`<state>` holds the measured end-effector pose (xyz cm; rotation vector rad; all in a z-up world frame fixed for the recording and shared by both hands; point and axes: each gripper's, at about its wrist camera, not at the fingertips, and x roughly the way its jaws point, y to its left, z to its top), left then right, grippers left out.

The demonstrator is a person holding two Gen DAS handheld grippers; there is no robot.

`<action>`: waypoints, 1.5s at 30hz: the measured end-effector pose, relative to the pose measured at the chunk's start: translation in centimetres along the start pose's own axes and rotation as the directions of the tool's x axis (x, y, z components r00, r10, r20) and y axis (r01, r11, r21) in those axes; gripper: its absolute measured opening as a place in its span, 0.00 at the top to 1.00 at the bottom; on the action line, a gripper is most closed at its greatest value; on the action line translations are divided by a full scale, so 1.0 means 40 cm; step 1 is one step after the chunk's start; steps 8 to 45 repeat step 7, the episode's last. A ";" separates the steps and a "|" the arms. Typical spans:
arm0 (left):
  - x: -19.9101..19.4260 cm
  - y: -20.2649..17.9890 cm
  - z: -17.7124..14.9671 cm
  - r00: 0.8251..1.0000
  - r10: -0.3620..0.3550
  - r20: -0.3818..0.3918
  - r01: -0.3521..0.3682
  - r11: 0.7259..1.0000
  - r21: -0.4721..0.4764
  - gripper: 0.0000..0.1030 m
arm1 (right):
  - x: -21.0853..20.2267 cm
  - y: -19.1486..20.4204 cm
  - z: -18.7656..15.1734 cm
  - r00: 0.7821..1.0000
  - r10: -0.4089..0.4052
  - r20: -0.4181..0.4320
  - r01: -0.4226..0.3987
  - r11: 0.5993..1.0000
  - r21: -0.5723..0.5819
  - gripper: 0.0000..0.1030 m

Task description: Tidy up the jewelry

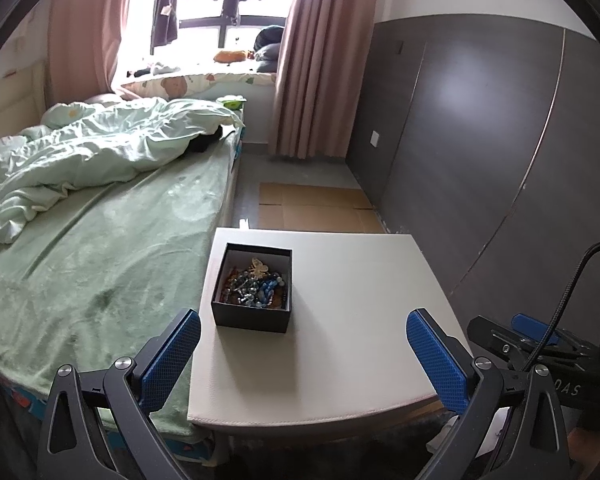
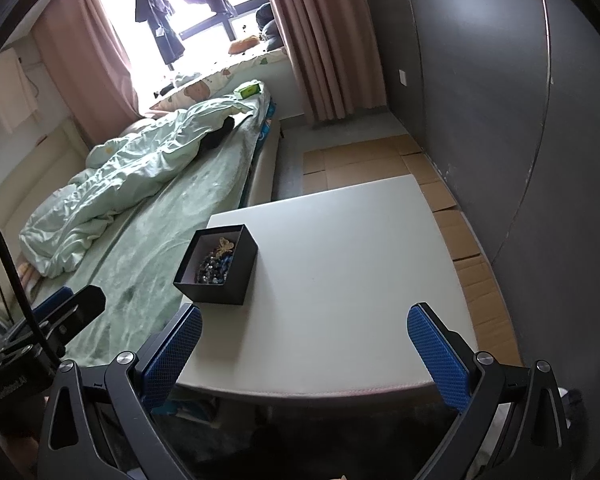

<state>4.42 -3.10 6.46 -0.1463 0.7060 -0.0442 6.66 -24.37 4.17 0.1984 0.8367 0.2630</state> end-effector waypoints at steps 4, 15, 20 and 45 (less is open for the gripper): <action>0.003 0.002 0.000 1.000 0.002 -0.001 -0.002 1.000 -0.005 0.00 | 0.005 0.005 -0.001 1.000 -0.001 -0.006 0.001 1.000 -0.002 0.00; 0.005 0.003 0.001 1.000 -0.005 -0.005 0.005 1.000 -0.011 0.00 | 0.006 0.006 -0.001 1.000 -0.002 -0.006 0.002 1.000 -0.002 0.00; 0.005 0.003 0.001 1.000 -0.005 -0.005 0.005 1.000 -0.011 0.00 | 0.006 0.006 -0.001 1.000 -0.002 -0.006 0.002 1.000 -0.002 0.00; 0.005 0.003 0.001 1.000 -0.005 -0.005 0.005 1.000 -0.011 0.00 | 0.006 0.006 -0.001 1.000 -0.002 -0.006 0.002 1.000 -0.002 0.00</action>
